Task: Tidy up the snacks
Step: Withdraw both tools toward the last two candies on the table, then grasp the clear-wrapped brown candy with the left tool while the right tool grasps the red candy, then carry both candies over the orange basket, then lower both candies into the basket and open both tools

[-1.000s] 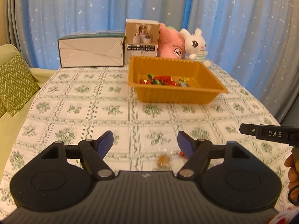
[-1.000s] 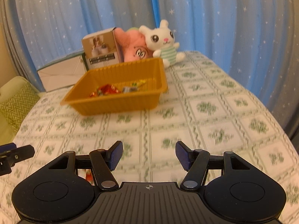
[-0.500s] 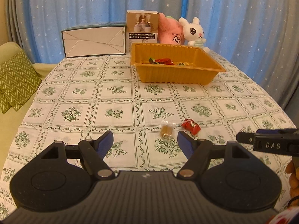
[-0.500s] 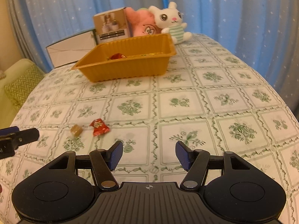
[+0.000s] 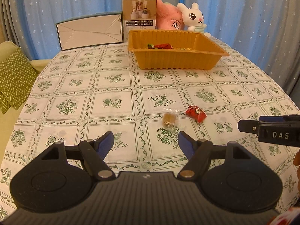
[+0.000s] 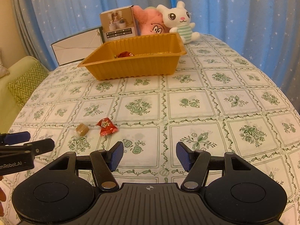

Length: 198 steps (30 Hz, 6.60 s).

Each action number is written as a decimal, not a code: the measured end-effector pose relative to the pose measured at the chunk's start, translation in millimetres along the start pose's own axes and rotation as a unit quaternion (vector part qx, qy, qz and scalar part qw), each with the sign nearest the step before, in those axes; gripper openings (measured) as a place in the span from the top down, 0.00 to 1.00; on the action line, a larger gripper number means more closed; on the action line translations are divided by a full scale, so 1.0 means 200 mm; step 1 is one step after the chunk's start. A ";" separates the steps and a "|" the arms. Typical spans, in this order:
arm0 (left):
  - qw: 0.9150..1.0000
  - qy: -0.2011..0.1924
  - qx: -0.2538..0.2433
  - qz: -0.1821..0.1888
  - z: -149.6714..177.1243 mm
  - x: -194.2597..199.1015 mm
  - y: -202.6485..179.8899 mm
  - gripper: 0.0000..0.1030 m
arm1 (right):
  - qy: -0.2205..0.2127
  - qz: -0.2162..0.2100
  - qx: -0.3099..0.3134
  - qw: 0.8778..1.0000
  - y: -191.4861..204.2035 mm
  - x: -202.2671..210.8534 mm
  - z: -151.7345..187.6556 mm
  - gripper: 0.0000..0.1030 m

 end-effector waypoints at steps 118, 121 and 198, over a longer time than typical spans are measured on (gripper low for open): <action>0.997 -0.040 0.012 0.064 -0.42 -0.19 -0.07 0.82 | -0.043 -0.035 0.048 0.997 0.20 -0.07 -0.40 0.81; 0.997 -0.048 0.010 0.062 -0.47 -0.19 -0.07 0.82 | -0.048 -0.031 0.042 0.997 0.18 -0.06 -0.45 0.81; 0.998 -0.052 0.001 0.025 -1.02 -0.77 0.23 0.46 | -0.075 -0.021 -0.037 0.996 0.09 -0.59 -1.09 0.81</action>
Point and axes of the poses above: each gripper's, at about its wrist camera, not at the fingertips, and x roughly against the way its jaws point, y to its left, z to its underside, the point moved 7 cm from there along -x, roughly the way its jaws point, and after that the axes turned 14 degrees about -x, right-handed, at the moved point
